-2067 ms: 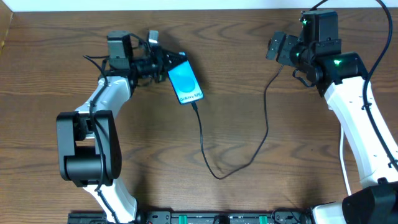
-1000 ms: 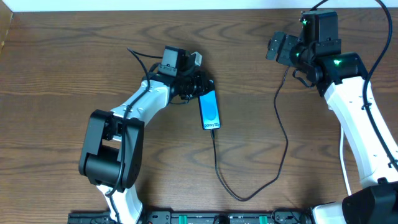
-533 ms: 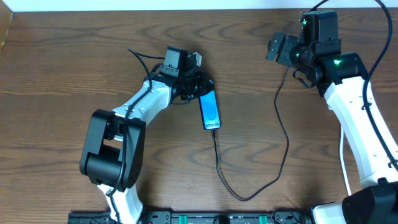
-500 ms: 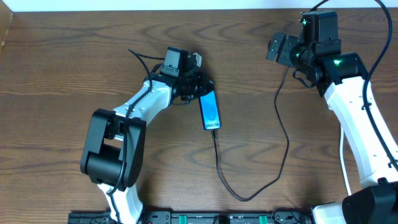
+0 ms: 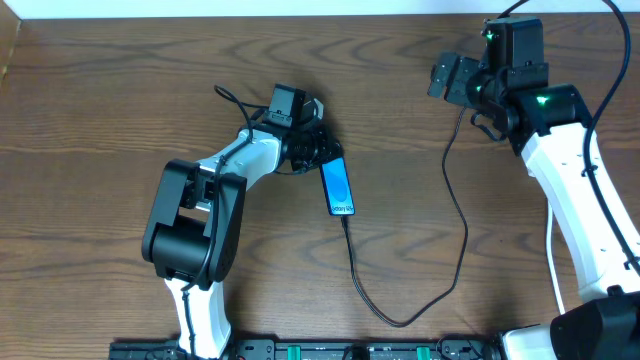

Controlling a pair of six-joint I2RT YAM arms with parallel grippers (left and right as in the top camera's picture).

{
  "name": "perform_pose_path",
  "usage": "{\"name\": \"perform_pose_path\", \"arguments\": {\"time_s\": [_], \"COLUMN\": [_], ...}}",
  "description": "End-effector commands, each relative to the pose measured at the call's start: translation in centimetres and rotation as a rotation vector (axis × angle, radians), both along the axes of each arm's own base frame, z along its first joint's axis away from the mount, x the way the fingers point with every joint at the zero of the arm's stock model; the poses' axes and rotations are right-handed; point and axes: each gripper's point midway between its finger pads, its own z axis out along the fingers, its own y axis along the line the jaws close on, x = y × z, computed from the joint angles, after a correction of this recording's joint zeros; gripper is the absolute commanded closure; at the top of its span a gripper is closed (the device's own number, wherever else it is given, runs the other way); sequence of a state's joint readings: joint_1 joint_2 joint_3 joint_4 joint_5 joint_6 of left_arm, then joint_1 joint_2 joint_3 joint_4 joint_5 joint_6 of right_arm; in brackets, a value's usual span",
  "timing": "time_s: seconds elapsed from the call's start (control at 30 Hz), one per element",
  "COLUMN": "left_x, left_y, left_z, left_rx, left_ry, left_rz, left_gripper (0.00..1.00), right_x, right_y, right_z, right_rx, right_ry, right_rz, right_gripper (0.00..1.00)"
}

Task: Plug charger to phone and switch on socket
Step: 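Lower the cabled phone toward the table center with the left gripper, then lay the phone flat, screen up, on the table with the left gripper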

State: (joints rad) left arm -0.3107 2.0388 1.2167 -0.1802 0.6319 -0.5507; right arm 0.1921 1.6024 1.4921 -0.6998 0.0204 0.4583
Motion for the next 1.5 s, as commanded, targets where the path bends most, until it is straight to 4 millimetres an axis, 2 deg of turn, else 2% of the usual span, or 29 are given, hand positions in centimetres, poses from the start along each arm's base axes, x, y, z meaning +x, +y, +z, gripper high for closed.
{"name": "perform_pose_path", "arguments": {"time_s": [0.0, 0.13, 0.17, 0.23, 0.3, 0.57, 0.8, 0.97, 1.13, 1.47], "left_x": [0.1, 0.1, 0.1, 0.1, 0.1, 0.1, 0.1, 0.4, 0.6, 0.3], "left_y": [-0.3, -0.3, -0.3, -0.3, -0.3, -0.3, -0.2, 0.2, 0.8, 3.6], "left_z": [0.2, 0.2, 0.2, 0.2, 0.2, 0.2, 0.1, -0.1, -0.6, -2.4], "left_rx": [-0.007, -0.007, -0.008, -0.007, -0.008, -0.007, -0.001, 0.022, 0.062, 0.225], "left_ry": [0.001, 0.001, 0.001, 0.001, 0.002, 0.001, 0.0, -0.007, -0.006, 0.029], "left_rz": [-0.003, -0.003, -0.002, -0.002, -0.002, -0.003, 0.001, 0.014, 0.041, 0.126], "left_gripper": [0.92, 0.91, 0.85, 0.83, 0.75, 0.73, 0.57, 0.57, 0.57, 0.47], "right_x": [-0.2, -0.2, -0.2, -0.2, -0.2, -0.2, -0.2, -0.2, -0.2, -0.1], "right_y": [-0.3, -0.3, -0.3, -0.3, -0.3, -0.3, -0.3, -0.3, -0.3, -0.3], "right_z": [0.4, 0.4, 0.4, 0.4, 0.4, 0.4, 0.4, 0.4, 0.4, 0.5], "right_rx": [-0.019, -0.019, -0.019, -0.019, -0.019, -0.019, -0.019, -0.019, -0.019, -0.018], "right_ry": [-0.01, -0.01, -0.01, -0.01, -0.01, -0.01, -0.011, -0.011, -0.011, -0.014], "right_rz": [0.0, 0.0, 0.0, 0.0, 0.0, 0.0, 0.0, 0.0, 0.0, 0.0], "right_gripper": [0.01, 0.01, 0.01, 0.01, 0.01, 0.01, 0.01, 0.01, 0.01, 0.01]}}
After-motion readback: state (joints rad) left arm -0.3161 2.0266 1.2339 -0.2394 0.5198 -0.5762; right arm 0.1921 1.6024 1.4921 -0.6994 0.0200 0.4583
